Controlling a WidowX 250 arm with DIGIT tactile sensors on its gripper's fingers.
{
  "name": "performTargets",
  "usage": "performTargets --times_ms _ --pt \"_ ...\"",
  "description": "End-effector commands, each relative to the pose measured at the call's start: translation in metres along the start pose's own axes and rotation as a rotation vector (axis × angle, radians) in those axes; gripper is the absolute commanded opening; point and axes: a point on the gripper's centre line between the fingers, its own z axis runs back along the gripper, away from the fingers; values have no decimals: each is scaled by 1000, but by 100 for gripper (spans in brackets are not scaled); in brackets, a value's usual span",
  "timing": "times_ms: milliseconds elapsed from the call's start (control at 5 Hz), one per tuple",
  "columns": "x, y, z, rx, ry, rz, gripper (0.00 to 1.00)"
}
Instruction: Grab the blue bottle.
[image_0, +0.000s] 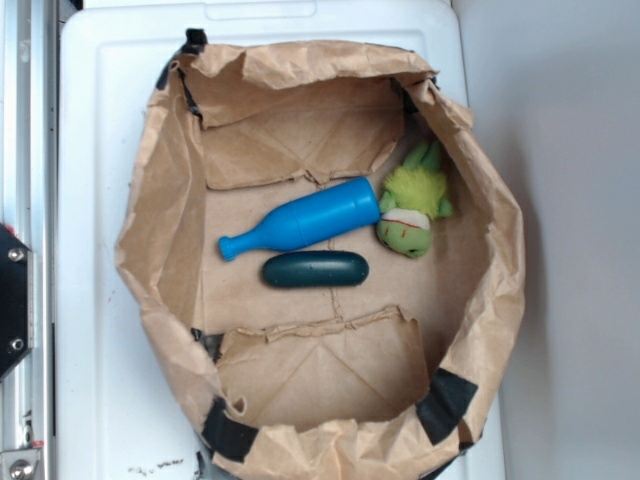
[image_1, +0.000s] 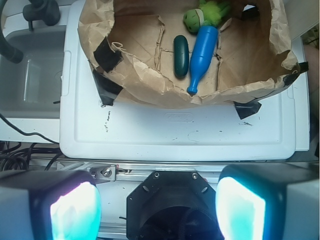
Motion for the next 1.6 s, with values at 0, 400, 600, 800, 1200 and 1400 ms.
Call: performTargets --times_ms 0,400,600,800,1200,1400 --pt "0 0 0 0 0 0 100" --pt "5 27 -5 11 8 192 100" --pt "50 33 -16 5 10 258 100" --pt "47 52 -21 -6 -2 316 100" --pt "47 52 -21 -6 -2 316 100" --pt "47 52 -21 -6 -2 316 100"
